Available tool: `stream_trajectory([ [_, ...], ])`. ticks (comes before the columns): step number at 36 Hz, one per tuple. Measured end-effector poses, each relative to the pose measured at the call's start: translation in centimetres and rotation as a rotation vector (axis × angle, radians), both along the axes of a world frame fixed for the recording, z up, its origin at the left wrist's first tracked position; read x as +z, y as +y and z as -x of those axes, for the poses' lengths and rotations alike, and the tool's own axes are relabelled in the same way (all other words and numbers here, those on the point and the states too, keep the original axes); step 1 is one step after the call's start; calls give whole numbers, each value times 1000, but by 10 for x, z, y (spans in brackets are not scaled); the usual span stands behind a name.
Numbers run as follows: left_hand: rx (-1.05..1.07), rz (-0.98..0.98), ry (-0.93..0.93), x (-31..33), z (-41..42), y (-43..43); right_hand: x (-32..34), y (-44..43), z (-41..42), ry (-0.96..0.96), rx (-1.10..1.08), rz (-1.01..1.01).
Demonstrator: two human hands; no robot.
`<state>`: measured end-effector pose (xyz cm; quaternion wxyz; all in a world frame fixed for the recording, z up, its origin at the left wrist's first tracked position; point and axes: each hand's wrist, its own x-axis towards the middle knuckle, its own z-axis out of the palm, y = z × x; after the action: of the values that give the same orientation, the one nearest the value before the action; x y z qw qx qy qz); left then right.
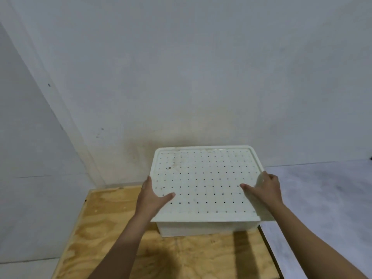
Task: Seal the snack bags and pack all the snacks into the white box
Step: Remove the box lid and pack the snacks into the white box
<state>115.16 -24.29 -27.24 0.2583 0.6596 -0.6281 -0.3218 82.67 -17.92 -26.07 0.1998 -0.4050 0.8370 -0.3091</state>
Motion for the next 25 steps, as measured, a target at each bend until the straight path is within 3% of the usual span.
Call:
stream_trajectory([
  [8,9,13,-158,-5,7,-11,-13,-19,6,243,59,-9],
  [25,20,11,-294,-18,23,-20,-35,-40,27,307,162,-61],
])
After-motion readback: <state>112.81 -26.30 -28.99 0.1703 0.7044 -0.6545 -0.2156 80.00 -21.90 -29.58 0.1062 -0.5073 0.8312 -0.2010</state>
